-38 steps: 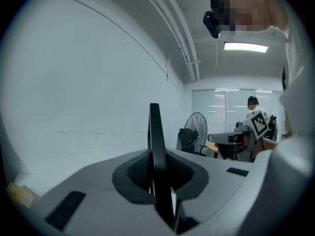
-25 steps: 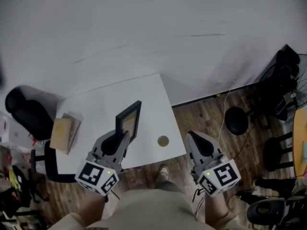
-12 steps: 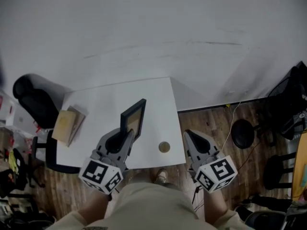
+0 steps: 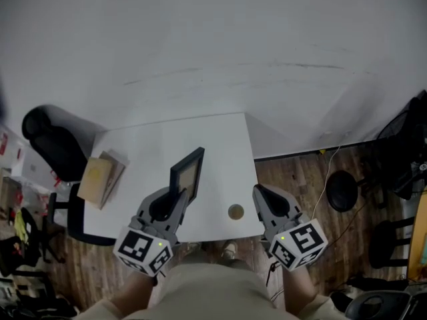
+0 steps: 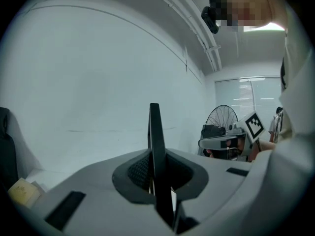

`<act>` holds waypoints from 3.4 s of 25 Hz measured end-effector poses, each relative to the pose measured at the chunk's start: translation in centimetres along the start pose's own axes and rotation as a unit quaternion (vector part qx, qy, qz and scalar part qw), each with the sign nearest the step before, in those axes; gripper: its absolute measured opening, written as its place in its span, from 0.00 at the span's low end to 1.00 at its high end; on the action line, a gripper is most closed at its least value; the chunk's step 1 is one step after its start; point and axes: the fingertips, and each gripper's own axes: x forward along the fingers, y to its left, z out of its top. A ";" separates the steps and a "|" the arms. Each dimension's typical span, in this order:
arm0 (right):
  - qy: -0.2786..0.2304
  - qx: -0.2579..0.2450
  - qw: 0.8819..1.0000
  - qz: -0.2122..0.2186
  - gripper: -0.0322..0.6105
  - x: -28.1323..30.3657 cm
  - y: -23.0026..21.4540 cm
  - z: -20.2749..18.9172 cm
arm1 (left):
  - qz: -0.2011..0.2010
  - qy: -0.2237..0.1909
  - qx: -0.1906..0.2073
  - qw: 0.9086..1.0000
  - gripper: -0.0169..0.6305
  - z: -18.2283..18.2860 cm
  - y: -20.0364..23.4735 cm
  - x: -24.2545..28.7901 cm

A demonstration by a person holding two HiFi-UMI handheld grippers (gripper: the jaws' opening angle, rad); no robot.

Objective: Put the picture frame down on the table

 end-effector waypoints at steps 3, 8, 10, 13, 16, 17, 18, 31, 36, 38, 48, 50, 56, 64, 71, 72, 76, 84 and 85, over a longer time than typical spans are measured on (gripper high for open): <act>0.009 0.000 1.000 -0.015 0.09 0.3 0.2 -0.1 | -0.003 0.009 -0.005 1.000 0.11 -0.3 1.3 0.0; 0.009 -0.001 0.999 -0.041 0.09 1.7 0.0 0.4 | -0.011 0.018 -0.002 1.000 0.11 -0.1 4.0 1.1; 0.010 0.001 0.999 -0.049 0.09 2.3 0.1 0.5 | -0.020 0.017 -0.005 1.000 0.11 0.1 4.7 1.5; 0.010 -0.004 0.998 -0.057 0.09 3.4 0.2 1.0 | -0.032 0.014 -0.010 0.999 0.11 0.4 5.7 2.1; 0.010 -0.006 0.998 -0.064 0.09 4.5 0.4 1.3 | -0.042 0.015 -0.014 0.999 0.11 0.4 6.6 2.7; 0.012 -0.005 0.998 -0.065 0.09 4.8 0.5 1.2 | -0.045 0.016 -0.014 0.999 0.11 0.4 6.9 2.9; 0.014 -0.003 0.998 -0.066 0.09 5.1 0.6 1.0 | -0.047 0.018 -0.015 0.999 0.11 0.4 7.2 3.0; 0.053 0.017 0.994 -0.092 0.09 8.2 -0.5 -1.4 | -0.072 0.068 -0.044 0.994 0.11 -3.6 11.1 6.4; 0.078 -0.012 0.991 -0.106 0.09 9.9 -1.8 -2.3 | -0.068 0.096 -0.077 0.990 0.11 -5.6 12.9 9.7; 0.084 -0.007 0.990 -0.111 0.09 11.0 -2.6 -2.7 | -0.077 0.096 -0.105 0.987 0.11 -6.0 13.4 11.0; 0.047 -0.013 0.993 -0.109 0.09 17.9 -6.0 -1.2 | -0.098 0.100 -0.198 0.970 0.11 -8.5 15.7 17.8; 0.048 -0.015 0.993 -0.108 0.09 19.0 -6.6 -1.5 | -0.101 0.101 -0.222 0.964 0.11 -9.4 16.1 19.3; 0.077 -0.006 0.991 -0.111 0.09 20.9 -8.1 -4.3 | -0.104 0.125 -0.288 0.944 0.11 -13.5 17.3 22.5; 0.101 0.024 0.988 -0.114 0.09 22.1 -9.1 -9.8 | -0.089 0.157 -0.292 0.939 0.11 -19.8 19.0 26.0; 0.093 0.044 0.988 -0.116 0.09 23.0 -10.0 -12.3 | -0.090 0.186 -0.282 0.937 0.11 -23.6 19.7 27.6; 0.095 0.046 0.988 -0.117 0.09 23.1 -10.1 -12.6 | -0.086 0.196 -0.256 0.942 0.11 -24.0 19.9 27.8; 0.102 0.056 0.986 -0.119 0.09 23.5 -10.0 -13.7 | -0.072 0.232 -0.180 0.953 0.20 -25.6 20.8 28.4; 0.123 0.066 0.980 -0.139 0.09 23.5 -10.3 -15.8 | 0.001 0.290 -0.131 0.948 0.36 -28.1 23.8 28.9; 0.128 0.057 0.980 -0.141 0.09 23.4 -10.2 -15.9 | 0.006 0.298 -0.115 0.948 0.39 -28.2 24.0 28.9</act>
